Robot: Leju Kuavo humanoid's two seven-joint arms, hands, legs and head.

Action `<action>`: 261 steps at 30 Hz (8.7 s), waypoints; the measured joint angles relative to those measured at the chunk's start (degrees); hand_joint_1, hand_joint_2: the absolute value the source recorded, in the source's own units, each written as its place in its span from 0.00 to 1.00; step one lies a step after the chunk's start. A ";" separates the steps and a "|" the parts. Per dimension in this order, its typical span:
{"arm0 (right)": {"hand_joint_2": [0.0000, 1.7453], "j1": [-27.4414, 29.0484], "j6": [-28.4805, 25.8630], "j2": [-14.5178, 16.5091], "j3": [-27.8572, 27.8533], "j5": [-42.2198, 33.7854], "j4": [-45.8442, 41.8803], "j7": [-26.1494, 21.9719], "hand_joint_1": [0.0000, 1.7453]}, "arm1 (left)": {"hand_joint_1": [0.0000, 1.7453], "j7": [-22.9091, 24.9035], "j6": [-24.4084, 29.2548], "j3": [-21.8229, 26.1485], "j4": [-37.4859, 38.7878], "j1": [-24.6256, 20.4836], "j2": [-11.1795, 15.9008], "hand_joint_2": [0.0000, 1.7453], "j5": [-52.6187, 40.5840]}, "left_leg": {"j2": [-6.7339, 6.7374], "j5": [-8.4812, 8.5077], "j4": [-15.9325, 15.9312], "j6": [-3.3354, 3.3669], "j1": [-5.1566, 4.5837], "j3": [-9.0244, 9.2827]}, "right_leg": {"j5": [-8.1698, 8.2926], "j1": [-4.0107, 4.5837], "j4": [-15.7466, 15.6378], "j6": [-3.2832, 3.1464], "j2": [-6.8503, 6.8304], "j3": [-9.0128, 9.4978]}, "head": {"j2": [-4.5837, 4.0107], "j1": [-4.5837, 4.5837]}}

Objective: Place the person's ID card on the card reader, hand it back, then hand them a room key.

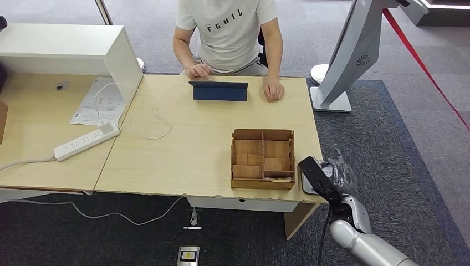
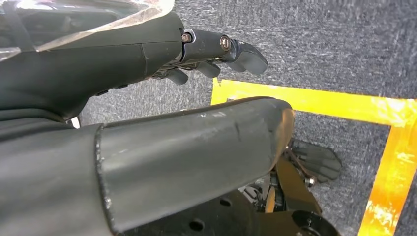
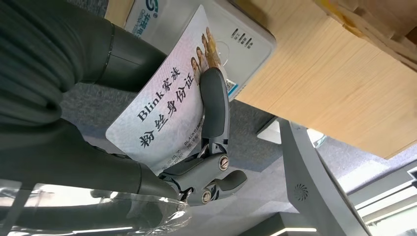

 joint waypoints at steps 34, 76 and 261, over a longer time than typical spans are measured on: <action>1.00 0.03 0.31 3.06 1.28 -2.59 9.28 -0.75 1.00 | 0.00 0.14 1.97 0.00 0.00 -0.01 -0.07 0.00 2.42 | 0.01 0.00 0.00 0.00 0.00 0.03 | 0.00 0.00 -0.01 0.00 0.00 0.02 | 0.00 0.00; 1.00 -18.30 11.03 10.23 4.97 18.05 -2.21 4.14 1.00 | 0.00 2.45 0.61 0.00 0.00 -0.10 0.22 0.00 -0.54 | 0.01 0.03 0.00 -0.02 0.05 0.01 | 0.02 0.04 0.04 0.02 0.01 0.00 | 0.00 0.01; 1.00 2.43 33.83 5.98 5.70 48.44 -16.37 14.99 0.00 | 0.00 0.86 10.68 0.00 -0.07 -0.43 -2.18 0.00 12.23 | 0.03 -0.02 0.02 -0.04 0.11 0.03 | 0.00 0.07 -0.03 0.00 0.06 0.00 | 0.00 0.02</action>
